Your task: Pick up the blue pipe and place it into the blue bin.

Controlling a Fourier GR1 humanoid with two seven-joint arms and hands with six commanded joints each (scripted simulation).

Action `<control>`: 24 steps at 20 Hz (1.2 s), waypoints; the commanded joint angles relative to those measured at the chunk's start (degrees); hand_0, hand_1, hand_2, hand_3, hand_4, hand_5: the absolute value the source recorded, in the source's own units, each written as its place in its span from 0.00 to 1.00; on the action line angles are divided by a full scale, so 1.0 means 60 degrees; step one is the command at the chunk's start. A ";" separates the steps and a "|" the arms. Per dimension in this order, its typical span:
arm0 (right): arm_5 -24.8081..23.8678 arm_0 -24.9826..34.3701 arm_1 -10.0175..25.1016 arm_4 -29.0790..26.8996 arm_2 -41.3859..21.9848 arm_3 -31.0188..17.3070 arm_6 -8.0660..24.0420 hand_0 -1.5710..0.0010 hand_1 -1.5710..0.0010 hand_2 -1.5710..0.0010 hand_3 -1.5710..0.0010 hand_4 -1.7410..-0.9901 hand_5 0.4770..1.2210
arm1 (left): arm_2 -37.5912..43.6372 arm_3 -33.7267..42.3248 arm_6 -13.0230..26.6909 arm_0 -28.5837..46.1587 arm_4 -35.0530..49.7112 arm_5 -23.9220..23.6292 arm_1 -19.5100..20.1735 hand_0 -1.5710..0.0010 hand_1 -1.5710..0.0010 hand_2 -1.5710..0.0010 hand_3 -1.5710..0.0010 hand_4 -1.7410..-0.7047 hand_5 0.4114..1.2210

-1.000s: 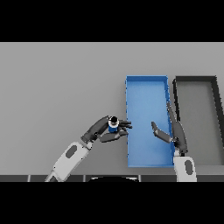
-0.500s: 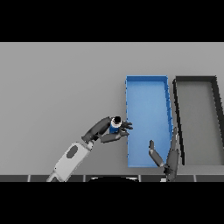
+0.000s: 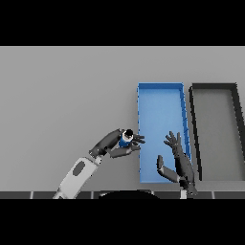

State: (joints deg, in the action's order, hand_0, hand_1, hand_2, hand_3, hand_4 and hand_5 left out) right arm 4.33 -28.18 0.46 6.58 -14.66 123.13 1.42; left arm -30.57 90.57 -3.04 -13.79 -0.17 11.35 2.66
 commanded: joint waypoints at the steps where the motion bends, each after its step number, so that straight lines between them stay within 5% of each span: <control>1: 0.0229 0.0358 0.0093 -0.0098 -0.0127 0.0306 0.0393 1.00 0.99 0.93 1.00 0.66 0.12 | 0.0098 -0.0034 0.0066 -0.0077 0.0011 0.0001 -0.0018 0.00 0.00 0.00 0.00 0.26 1.00; 6: 0.0782 0.2610 0.0653 0.0120 -0.0469 0.0706 0.2481 1.00 1.00 0.96 1.00 0.60 0.11 | 0.0257 -0.0086 0.0329 -0.0301 -0.0158 0.0130 -0.0141 0.00 0.00 0.00 0.00 0.26 1.00; 10: 0.1139 0.4303 0.0497 0.0045 -0.0901 0.0318 0.3586 1.00 1.00 0.97 1.00 0.59 0.11 | 0.0319 -0.0300 -0.0042 -0.0162 -0.0298 0.0345 -0.0199 0.00 0.00 0.00 0.00 0.26 1.00; 20: 0.1701 0.7301 0.0242 -0.0391 -0.0931 -0.0590 0.4738 0.98 0.98 0.95 1.00 0.74 0.06 | 0.0574 -0.0345 0.0101 -0.0100 -0.0434 0.0673 -0.0463 0.00 0.00 0.00 0.00 0.26 1.00; 24: 0.1996 0.8119 0.0224 -0.0736 -0.0774 -0.1110 0.5234 0.89 0.86 0.83 0.92 0.68 0.01 | 0.0745 -0.0389 0.0378 -0.0114 -0.0603 0.0789 -0.0477 0.00 0.00 0.00 0.00 0.27 1.00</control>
State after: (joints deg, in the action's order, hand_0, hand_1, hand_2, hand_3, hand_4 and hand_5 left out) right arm 16.28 20.56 1.81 2.19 -19.29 116.48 32.93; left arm -26.09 88.23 -0.77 -14.48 -3.86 16.16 -0.20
